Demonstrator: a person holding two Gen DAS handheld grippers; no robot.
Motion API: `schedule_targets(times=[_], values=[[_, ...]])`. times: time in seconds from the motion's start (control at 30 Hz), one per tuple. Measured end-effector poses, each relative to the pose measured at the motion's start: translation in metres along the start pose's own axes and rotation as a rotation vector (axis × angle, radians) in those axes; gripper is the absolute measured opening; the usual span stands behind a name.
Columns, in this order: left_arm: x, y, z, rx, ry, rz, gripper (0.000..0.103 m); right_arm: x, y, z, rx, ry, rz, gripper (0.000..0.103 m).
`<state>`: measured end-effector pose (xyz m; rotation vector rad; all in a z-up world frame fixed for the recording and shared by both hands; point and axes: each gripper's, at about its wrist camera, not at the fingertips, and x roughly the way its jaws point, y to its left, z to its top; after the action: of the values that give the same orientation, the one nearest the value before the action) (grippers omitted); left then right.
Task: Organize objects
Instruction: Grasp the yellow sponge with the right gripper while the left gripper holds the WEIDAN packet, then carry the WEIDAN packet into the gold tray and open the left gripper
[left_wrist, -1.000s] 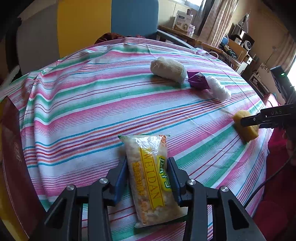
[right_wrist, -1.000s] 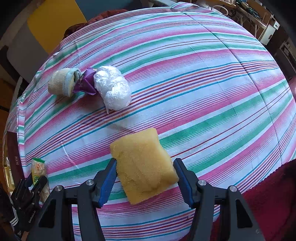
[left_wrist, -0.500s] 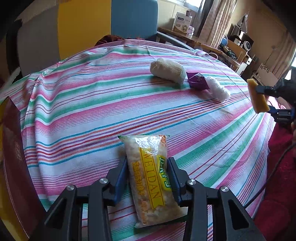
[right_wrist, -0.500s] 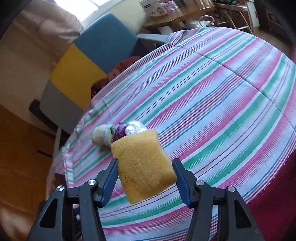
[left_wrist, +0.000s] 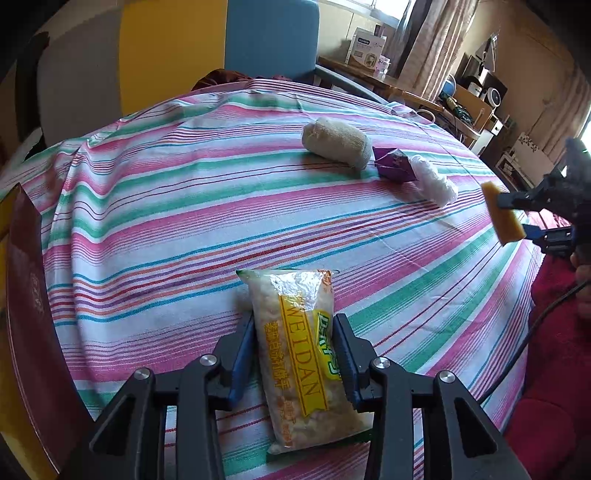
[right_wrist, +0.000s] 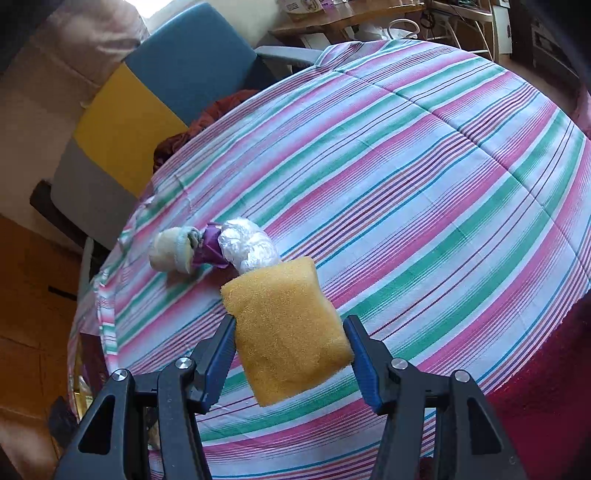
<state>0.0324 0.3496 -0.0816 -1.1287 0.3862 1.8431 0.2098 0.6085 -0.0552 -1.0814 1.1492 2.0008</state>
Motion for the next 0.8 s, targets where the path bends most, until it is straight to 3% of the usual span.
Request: schedule_targets(times=[0.23, 0.8], values=[[-0.006, -0.001, -0.005, -0.01, 0.002, -0.01, 0.039, 0.011, 0.002, -0.004, -0.036, 0.066, -0.026, 0.059], [-0.041, 0.002, -0.018, -0.025, -0.028, -0.052, 0.035, 0.013, 0.003, -0.004, -0.042, 0.085, -0.053, 0.059]])
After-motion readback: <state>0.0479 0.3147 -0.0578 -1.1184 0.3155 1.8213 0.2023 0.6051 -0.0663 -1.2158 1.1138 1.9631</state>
